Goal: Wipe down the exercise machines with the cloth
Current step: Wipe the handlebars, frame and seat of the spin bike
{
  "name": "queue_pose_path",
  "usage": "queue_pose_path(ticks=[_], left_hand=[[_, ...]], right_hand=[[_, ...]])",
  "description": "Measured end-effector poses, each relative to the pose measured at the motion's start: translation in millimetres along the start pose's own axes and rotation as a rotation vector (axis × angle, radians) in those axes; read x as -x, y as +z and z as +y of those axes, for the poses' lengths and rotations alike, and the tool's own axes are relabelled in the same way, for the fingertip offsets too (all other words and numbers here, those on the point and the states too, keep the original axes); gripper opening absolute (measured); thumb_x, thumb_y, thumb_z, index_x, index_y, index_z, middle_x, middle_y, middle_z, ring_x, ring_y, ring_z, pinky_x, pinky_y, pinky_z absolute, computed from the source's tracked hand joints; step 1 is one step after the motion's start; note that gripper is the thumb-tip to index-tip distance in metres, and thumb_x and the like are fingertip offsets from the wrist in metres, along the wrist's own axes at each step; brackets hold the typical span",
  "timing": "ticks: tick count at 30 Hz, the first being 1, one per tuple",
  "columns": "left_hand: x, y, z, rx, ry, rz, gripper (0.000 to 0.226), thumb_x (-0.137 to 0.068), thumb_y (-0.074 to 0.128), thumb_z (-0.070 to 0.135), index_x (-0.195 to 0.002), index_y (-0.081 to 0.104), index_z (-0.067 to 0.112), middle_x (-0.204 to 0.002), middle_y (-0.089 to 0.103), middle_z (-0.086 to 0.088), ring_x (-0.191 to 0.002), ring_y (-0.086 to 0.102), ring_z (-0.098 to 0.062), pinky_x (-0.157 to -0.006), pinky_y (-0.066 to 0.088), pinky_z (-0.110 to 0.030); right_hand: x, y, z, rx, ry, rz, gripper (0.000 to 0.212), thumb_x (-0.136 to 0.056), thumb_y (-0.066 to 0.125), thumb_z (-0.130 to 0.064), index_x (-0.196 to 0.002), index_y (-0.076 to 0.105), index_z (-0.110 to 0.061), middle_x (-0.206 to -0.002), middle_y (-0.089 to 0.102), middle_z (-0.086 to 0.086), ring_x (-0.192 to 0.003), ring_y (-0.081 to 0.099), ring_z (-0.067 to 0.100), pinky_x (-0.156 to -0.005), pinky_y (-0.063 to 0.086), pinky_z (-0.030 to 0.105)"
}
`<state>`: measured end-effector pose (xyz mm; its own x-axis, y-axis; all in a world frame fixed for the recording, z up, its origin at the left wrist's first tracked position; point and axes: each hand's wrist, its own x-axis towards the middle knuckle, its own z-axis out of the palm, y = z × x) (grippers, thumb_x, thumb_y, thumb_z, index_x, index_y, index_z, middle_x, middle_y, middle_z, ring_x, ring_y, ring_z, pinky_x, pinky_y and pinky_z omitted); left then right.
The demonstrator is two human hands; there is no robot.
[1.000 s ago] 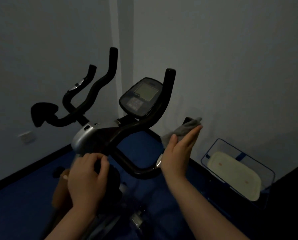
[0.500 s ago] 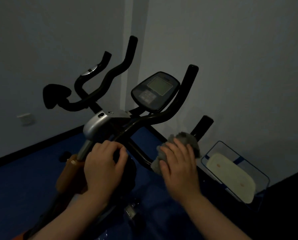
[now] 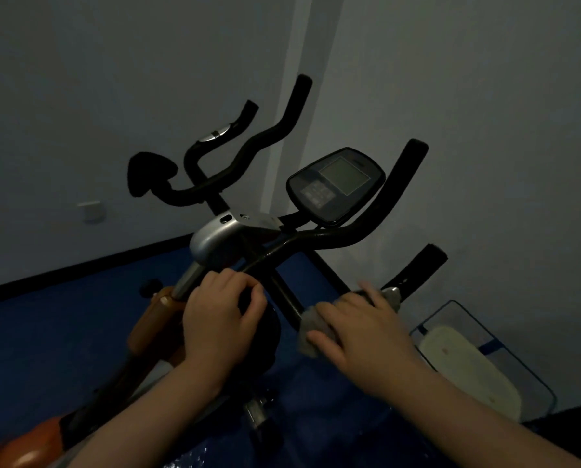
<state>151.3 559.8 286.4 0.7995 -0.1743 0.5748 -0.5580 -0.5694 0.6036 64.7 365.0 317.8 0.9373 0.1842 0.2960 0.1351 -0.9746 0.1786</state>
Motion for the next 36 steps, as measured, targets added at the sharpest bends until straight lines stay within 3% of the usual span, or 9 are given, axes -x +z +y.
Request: queue_pose_path(ticks=[3, 6, 8, 12, 17, 27, 30, 33, 36], left_hand=[[-1, 0, 2, -0.007, -0.013, 0.022, 0.024, -0.087, 0.048, 0.035, -0.077, 0.063, 0.02, -0.075, 0.058, 0.008, -0.072, 0.052, -0.012, -0.06, 0.044, -0.035], [0, 0, 4, -0.031, -0.02, 0.04, 0.025, -0.086, 0.049, 0.035, -0.076, 0.064, 0.019, -0.076, 0.059, 0.008, -0.073, 0.052, -0.011, -0.06, 0.043, -0.03], [1, 0, 4, -0.029, -0.031, 0.048, 0.025, -0.086, 0.048, 0.036, -0.076, 0.064, 0.019, -0.076, 0.059, 0.008, -0.074, 0.051, -0.009, -0.06, 0.042, -0.028], [1, 0, 5, -0.013, -0.065, 0.06, 0.023, -0.086, 0.048, 0.036, -0.076, 0.063, 0.02, -0.077, 0.059, 0.009, -0.075, 0.048, -0.004, -0.058, 0.041, -0.023], [0, 1, 5, -0.052, -0.069, 0.084, 0.023, -0.084, 0.048, 0.034, -0.075, 0.062, 0.019, -0.075, 0.059, 0.008, -0.075, 0.045, -0.004, -0.056, 0.04, -0.026], [-1, 1, 3, -0.066, -0.063, 0.052, 0.021, -0.084, 0.048, 0.035, -0.076, 0.062, 0.021, -0.075, 0.057, 0.01, -0.074, 0.046, -0.005, -0.055, 0.038, -0.022], [0, 1, 2, -0.054, -0.056, 0.047, 0.022, -0.085, 0.048, 0.034, -0.076, 0.062, 0.02, -0.075, 0.058, 0.009, -0.074, 0.047, -0.005, -0.058, 0.04, -0.024], [0, 1, 1, -0.03, -0.055, 0.031, 0.023, -0.085, 0.047, 0.035, -0.075, 0.061, 0.02, -0.074, 0.057, 0.01, -0.073, 0.047, -0.005, -0.059, 0.036, -0.02], [0, -1, 2, -0.022, -0.051, 0.016, 0.024, -0.086, 0.046, 0.036, -0.075, 0.06, 0.02, -0.073, 0.056, 0.01, -0.072, 0.046, -0.006, -0.059, 0.034, -0.017]], right_hand=[[-14, -7, -9, 0.068, 0.015, -0.162, 0.042, -0.095, 0.033, -0.049, -0.089, 0.061, -0.019, -0.072, 0.06, -0.001, -0.071, 0.058, 0.021, -0.078, 0.042, 0.043], [-47, -3, -25, 0.155, -0.145, -0.394, 0.037, -0.098, 0.044, -0.023, -0.134, 0.035, -0.016, -0.106, 0.056, 0.013, -0.087, 0.059, 0.03, -0.052, 0.029, 0.035], [-55, -10, -23, 0.168, -0.182, -0.483, 0.052, -0.097, 0.048, -0.019, -0.143, 0.023, -0.019, -0.116, 0.05, 0.015, -0.093, 0.057, 0.032, -0.051, 0.029, 0.034], [-42, -9, -15, 0.145, -0.264, -0.513, 0.044, -0.099, 0.047, -0.021, -0.138, 0.027, -0.015, -0.116, 0.046, 0.015, -0.09, 0.056, 0.03, -0.047, 0.024, 0.032], [-84, 1, -24, -0.041, -0.088, -0.557, 0.046, -0.094, 0.052, -0.018, -0.134, 0.029, -0.015, -0.12, 0.052, 0.014, -0.101, 0.056, 0.033, -0.065, 0.036, 0.037], [-97, 10, -29, -0.14, -0.086, -0.557, 0.053, -0.097, 0.046, -0.013, -0.144, 0.023, -0.016, -0.129, 0.04, 0.021, -0.107, 0.051, 0.038, -0.069, 0.039, 0.039], [-80, 13, -28, -0.168, -0.053, -0.47, 0.041, -0.101, 0.039, -0.026, -0.139, 0.029, -0.014, -0.127, 0.044, 0.018, -0.099, 0.055, 0.035, -0.063, 0.035, 0.037], [-49, 9, -21, -0.122, -0.031, -0.368, 0.052, -0.103, 0.026, -0.044, -0.143, 0.026, -0.011, -0.121, 0.057, 0.01, -0.098, 0.058, 0.028, -0.065, 0.034, 0.033], [-31, -9, -3, -0.098, -0.193, -0.189, 0.058, -0.1, 0.033, -0.046, -0.145, 0.035, -0.01, -0.108, 0.061, 0.006, -0.09, 0.06, 0.022, -0.068, 0.043, 0.034]])
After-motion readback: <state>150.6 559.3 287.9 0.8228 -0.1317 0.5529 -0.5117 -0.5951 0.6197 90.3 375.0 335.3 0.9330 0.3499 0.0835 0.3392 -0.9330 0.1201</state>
